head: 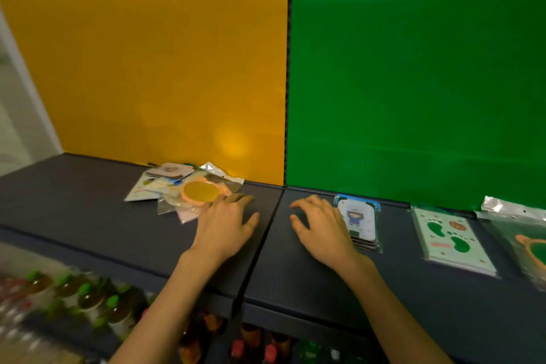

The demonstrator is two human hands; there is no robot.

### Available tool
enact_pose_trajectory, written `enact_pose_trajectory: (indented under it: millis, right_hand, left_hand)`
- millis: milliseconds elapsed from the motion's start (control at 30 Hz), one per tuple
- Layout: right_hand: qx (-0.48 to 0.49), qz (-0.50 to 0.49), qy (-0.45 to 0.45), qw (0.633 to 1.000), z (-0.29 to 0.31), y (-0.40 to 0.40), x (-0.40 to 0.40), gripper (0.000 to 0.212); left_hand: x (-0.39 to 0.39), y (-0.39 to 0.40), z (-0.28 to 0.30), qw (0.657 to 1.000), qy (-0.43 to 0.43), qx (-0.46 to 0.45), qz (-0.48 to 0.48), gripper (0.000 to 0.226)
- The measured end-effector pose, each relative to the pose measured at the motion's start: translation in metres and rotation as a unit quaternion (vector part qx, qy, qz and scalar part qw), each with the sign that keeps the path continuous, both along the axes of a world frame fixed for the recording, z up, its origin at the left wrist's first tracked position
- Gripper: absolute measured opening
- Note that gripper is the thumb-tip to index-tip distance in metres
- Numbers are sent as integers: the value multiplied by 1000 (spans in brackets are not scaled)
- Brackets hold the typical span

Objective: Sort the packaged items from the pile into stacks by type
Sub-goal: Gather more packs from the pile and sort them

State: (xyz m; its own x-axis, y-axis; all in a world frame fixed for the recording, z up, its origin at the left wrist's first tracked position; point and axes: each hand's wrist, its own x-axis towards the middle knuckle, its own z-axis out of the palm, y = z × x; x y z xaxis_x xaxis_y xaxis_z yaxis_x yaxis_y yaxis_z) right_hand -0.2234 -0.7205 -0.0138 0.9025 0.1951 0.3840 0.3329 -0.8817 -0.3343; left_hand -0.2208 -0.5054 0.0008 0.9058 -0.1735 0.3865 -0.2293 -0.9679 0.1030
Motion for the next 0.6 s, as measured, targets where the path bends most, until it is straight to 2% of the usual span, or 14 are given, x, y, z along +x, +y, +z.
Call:
enact_pose_trajectory:
  millis: [267,600]
  right_hand:
    - [0,47,-4,999,5,106,0,33]
    - [-22,33,-3,999,11,253,-9,33]
  left_hand:
    - [-29,109,1,998,12,3,67,50]
    - [-46,268,-1,997,32,2,75,56]
